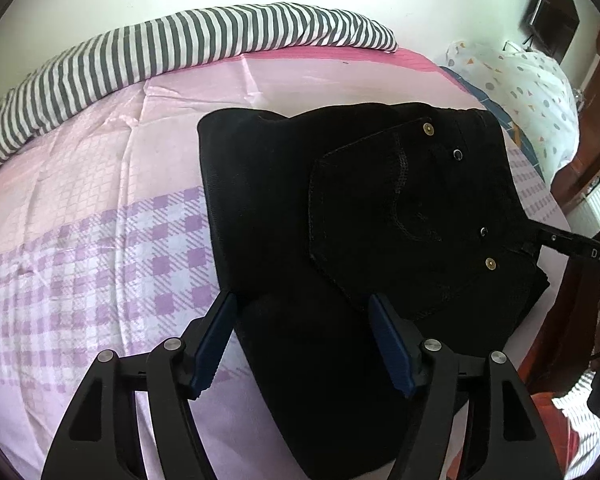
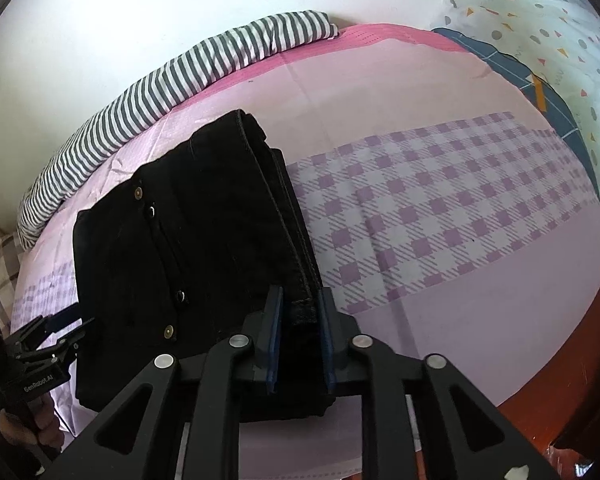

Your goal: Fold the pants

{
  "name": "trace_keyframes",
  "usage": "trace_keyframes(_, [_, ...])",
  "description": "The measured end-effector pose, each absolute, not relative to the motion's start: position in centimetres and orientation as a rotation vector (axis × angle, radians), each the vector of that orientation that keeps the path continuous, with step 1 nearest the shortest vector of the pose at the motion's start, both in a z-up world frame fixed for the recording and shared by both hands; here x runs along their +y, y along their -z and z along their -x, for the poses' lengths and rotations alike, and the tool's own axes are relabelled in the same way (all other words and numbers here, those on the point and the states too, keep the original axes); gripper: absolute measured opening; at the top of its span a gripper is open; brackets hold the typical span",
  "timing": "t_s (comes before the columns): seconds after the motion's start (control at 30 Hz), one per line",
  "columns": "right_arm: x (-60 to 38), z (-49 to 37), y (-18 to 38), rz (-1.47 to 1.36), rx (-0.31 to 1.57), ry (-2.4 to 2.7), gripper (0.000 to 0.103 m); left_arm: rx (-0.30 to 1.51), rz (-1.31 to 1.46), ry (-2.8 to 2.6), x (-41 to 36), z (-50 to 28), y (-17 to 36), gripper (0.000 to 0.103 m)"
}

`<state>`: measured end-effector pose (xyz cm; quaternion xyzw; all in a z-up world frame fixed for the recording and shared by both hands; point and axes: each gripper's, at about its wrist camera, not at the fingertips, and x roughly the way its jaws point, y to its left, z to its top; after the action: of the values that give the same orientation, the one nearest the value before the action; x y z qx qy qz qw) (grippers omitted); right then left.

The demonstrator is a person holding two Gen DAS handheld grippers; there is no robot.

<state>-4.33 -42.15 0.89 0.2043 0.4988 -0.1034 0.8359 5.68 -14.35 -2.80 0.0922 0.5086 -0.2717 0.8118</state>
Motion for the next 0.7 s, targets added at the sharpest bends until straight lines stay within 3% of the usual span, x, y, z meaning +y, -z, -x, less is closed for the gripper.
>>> trace_keyframes(0.27, [-41.6,5.7,-2.2,-0.4,1.048,0.241,0.044,1.034,-0.281,0.564,-14.3,-2.6,1.2,0.069])
trace_keyframes(0.7, [-41.5,6.5,-0.7,-0.398,1.066,0.205,0.048,1.105,-0.276,0.574,-14.4,-2.6,3.3,0.069])
